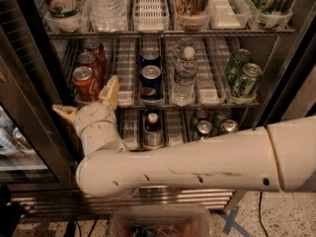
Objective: Pick coke can from middle shelf of fridge
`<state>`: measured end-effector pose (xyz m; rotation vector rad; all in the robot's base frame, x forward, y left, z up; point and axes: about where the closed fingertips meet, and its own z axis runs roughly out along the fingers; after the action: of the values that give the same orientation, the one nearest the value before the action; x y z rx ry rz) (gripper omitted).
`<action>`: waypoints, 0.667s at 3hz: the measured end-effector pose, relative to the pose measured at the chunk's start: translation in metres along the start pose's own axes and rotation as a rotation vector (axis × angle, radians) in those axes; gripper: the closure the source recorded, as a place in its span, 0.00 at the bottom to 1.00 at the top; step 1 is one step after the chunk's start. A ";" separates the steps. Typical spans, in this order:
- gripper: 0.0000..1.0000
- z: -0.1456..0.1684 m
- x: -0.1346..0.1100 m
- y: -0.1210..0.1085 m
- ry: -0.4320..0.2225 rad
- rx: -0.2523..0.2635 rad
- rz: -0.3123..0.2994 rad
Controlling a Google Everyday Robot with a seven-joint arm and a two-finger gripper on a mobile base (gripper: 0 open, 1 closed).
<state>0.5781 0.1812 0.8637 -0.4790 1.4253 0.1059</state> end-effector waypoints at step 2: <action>0.27 -0.001 -0.001 -0.011 -0.026 0.050 0.026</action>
Offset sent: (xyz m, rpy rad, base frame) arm 0.0058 -0.0102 0.0023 0.0420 -0.0305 -0.0465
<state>0.5812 0.1712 0.8674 -0.4166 1.4060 0.0963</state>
